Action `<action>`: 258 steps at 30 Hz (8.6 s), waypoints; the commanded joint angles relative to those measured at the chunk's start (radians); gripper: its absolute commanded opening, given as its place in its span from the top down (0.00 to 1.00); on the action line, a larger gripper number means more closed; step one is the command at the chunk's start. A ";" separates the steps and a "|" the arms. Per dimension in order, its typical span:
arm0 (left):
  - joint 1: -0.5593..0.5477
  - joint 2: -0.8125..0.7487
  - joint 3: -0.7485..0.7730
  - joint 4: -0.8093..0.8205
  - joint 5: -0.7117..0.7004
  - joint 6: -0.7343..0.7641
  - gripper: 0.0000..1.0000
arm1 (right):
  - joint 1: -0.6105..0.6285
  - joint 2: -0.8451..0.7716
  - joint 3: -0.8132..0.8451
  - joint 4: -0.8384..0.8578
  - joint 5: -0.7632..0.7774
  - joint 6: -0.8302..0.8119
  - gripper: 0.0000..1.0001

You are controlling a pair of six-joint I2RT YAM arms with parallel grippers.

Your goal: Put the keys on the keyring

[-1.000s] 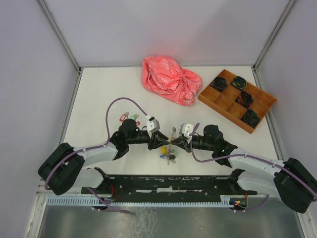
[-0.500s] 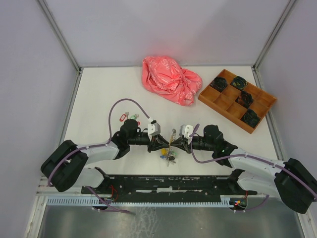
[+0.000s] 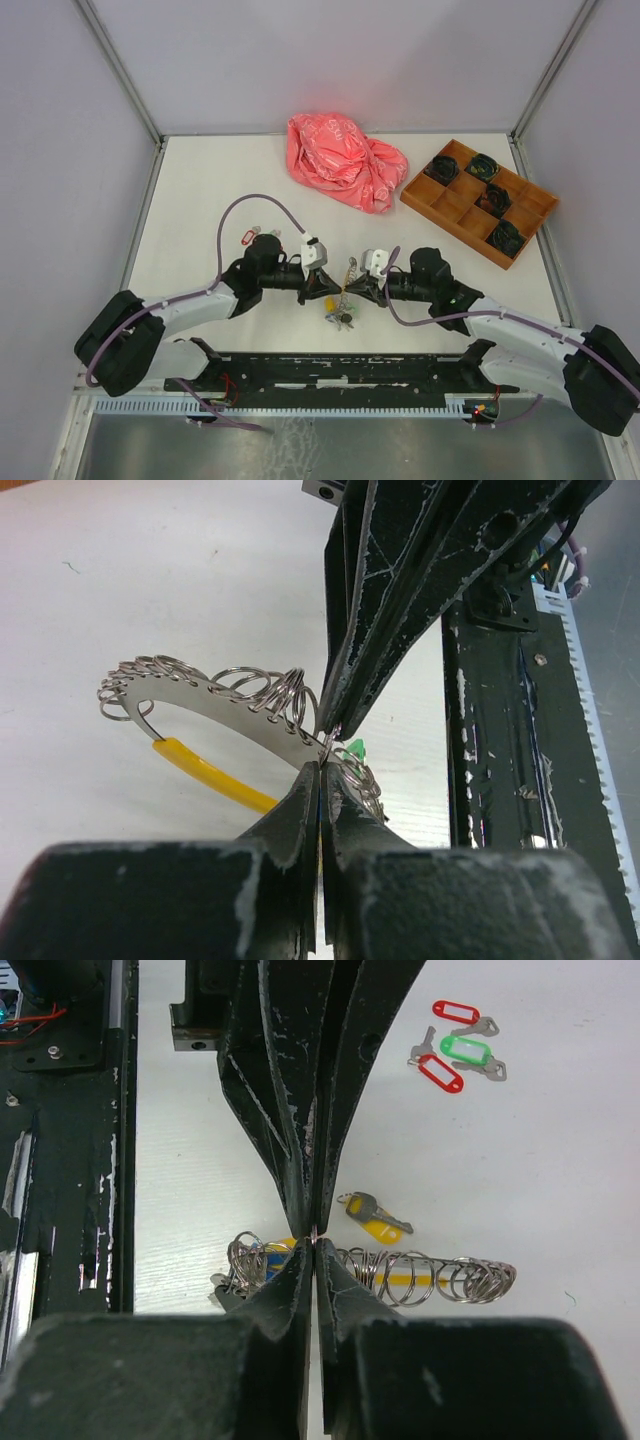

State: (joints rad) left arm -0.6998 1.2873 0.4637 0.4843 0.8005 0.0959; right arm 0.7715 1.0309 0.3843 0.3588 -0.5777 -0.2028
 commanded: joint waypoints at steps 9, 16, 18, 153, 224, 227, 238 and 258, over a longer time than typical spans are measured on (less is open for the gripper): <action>-0.060 -0.108 0.128 -0.308 -0.249 0.037 0.97 | 0.003 -0.039 0.162 -0.320 0.055 -0.109 0.69; -0.081 -0.091 0.147 -0.346 -0.294 0.046 0.97 | 0.003 0.008 0.170 -0.280 0.090 -0.091 0.64; -0.081 -0.081 0.143 -0.338 -0.334 0.020 0.97 | 0.003 0.018 0.170 -0.272 0.147 -0.055 0.61; -0.080 -0.001 0.110 -0.260 -0.248 0.192 0.97 | -0.034 0.172 0.099 -0.013 0.006 -0.026 0.28; 0.003 0.001 0.048 -0.135 -0.068 0.132 0.97 | -0.042 0.367 0.111 0.122 -0.149 -0.104 0.71; 0.004 0.014 0.054 -0.135 -0.062 0.127 0.97 | -0.043 0.373 0.115 0.125 -0.164 -0.101 0.72; 0.003 0.020 0.050 -0.151 -0.098 0.118 0.88 | -0.042 0.383 0.138 0.073 -0.166 -0.110 0.99; 0.025 0.085 0.019 -0.134 -0.089 0.046 0.74 | -0.049 0.367 0.147 0.018 -0.094 -0.126 0.99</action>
State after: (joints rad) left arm -0.6796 1.3457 0.4942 0.2909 0.6842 0.1932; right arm 0.7261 1.4197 0.4934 0.3698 -0.6903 -0.3202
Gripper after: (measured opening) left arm 0.253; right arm 0.012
